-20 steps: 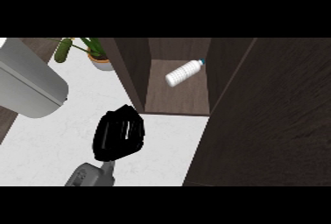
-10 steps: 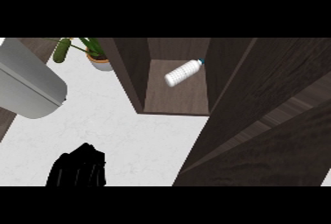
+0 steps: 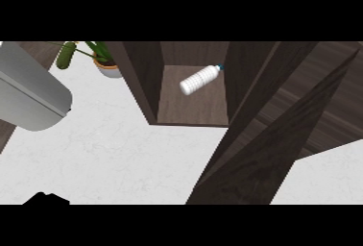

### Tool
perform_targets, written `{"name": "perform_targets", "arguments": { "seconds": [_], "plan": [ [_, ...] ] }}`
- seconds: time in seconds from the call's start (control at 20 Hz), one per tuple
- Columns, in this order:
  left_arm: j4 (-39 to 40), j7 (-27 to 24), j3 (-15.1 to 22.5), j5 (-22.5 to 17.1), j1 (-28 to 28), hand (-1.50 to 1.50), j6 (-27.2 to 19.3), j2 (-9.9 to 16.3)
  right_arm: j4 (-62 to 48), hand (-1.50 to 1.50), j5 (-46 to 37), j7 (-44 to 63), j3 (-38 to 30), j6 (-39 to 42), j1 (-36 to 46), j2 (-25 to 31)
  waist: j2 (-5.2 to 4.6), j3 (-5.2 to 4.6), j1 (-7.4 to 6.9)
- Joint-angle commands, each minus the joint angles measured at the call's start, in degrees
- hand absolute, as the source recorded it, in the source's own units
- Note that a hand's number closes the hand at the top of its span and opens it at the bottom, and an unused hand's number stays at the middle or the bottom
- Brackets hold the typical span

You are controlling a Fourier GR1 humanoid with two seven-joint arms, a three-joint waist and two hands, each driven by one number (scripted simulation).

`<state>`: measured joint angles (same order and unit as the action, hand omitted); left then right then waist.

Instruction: Pick up the bottled water, place it into the cabinet and close the cabinet

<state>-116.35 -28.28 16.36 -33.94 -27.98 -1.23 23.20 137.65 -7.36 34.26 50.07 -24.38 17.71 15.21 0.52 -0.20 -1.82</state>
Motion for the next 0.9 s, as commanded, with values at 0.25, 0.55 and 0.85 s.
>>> {"name": "perform_targets", "arguments": {
  "seconds": [0.25, 0.55, 0.85],
  "plan": [
    [-0.27, -4.05, -7.60, -5.75, -8.43, 1.50, 8.60, 2.99, -14.62, 1.50, 2.46, 8.56, -10.97, -2.67, 20.18, -14.90, -0.47, 0.07, 0.30],
    [-4.40, -5.08, -14.58, -9.78, -16.49, 1.50, 15.35, 7.19, -26.38, 1.50, 9.51, 2.85, -21.89, 2.01, 26.79, -15.14, -0.55, 0.17, -0.01],
    [-3.89, -5.02, -17.06, -10.55, -19.28, 1.50, 18.00, 6.19, -38.24, 1.50, 14.94, -3.83, -31.04, 9.18, 30.06, -14.29, -0.55, 0.20, 0.36]
  ]
}}
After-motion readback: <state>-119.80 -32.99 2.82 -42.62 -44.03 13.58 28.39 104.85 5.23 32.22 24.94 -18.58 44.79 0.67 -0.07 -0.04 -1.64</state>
